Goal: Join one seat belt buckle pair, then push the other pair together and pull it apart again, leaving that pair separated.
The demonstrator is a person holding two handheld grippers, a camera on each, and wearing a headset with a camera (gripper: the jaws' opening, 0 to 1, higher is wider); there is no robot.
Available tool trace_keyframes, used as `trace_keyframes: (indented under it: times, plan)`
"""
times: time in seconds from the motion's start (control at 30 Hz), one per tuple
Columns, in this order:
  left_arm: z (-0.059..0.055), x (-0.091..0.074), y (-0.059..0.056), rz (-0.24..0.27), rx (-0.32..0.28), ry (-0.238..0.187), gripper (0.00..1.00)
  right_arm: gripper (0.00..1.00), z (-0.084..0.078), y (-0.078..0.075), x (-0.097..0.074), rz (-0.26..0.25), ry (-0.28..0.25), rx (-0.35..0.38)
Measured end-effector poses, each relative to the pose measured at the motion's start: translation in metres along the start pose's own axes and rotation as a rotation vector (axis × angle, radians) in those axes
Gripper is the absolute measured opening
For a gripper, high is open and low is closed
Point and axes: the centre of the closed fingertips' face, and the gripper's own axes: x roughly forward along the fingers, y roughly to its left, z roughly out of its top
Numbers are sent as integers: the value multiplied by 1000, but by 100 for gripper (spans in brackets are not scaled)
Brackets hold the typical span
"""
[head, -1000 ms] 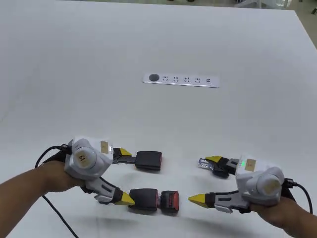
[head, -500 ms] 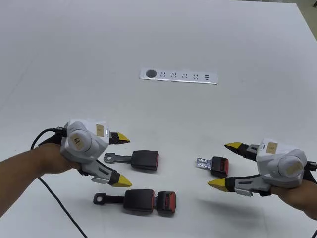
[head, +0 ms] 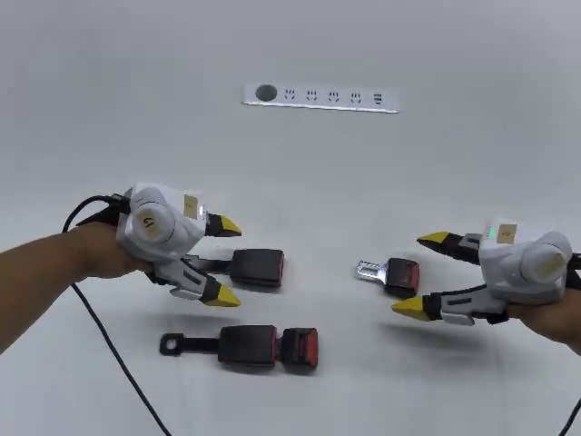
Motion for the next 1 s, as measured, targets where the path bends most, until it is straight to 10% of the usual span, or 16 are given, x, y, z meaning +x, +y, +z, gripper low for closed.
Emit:
trace_keyframes:
  times: [0.63,1.0]
  plan:
    - [-4,23,13,-17,7,-48,42,58,-8,7,8,64,27,-28]
    - [-3,27,10,-35,78,-41,35,35,-9,-2,17,65,67,-135]
